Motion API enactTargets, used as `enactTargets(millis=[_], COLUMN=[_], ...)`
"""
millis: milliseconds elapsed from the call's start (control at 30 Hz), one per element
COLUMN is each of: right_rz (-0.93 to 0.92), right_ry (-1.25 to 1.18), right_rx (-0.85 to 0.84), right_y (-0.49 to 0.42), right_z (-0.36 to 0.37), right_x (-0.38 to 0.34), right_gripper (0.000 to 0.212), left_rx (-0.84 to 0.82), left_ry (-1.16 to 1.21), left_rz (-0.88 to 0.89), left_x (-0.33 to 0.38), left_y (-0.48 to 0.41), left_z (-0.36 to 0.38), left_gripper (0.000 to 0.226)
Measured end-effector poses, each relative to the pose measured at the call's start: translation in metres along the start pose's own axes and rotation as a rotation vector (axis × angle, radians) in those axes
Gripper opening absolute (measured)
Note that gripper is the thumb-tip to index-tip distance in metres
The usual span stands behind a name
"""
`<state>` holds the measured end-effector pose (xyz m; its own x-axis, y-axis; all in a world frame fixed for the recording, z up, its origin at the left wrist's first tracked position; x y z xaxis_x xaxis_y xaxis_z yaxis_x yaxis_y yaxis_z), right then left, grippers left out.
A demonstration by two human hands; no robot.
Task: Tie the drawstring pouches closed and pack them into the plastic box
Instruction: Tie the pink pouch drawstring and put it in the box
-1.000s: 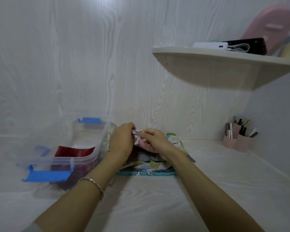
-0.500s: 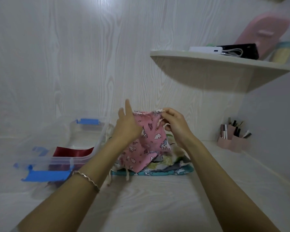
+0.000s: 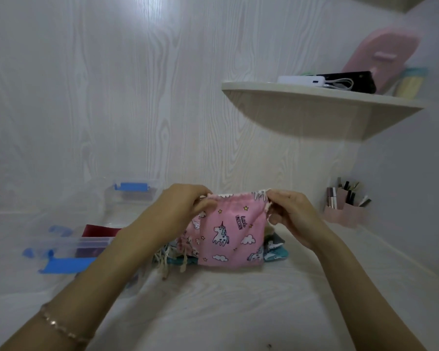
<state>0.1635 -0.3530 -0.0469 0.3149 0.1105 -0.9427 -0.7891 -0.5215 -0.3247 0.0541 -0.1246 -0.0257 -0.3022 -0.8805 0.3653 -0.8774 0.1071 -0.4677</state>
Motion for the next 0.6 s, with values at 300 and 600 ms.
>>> enactTargets(millis=[300, 600], right_rz=[0.148, 0.123], right_ry=[-0.767, -0.933], right_rx=[0.248, -0.092], right_y=[0.012, 0.000], right_z=[-0.013, 0.026], right_x=[0.052, 0.025], right_gripper=[0.022, 0.038], left_rx=[0.337, 0.032], left_ry=[0.322, 1.109], left_rz=[-0.255, -0.223], left_x=[-0.013, 0.014], left_y=[0.016, 0.015], left_z=[-0.001, 0.017], left_gripper=[0.037, 0.036])
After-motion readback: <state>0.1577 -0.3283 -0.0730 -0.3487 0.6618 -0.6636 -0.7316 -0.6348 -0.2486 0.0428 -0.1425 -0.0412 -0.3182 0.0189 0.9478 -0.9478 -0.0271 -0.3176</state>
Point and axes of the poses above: each hand's wrist, its own y-axis away from the middle knuckle, its own z-axis out of the palm, x = y × z, the point moved 1 cm from there along -y, towards the middle knuckle, and after that the axes turned 5 degrees about -x, right-handed, at the moved point
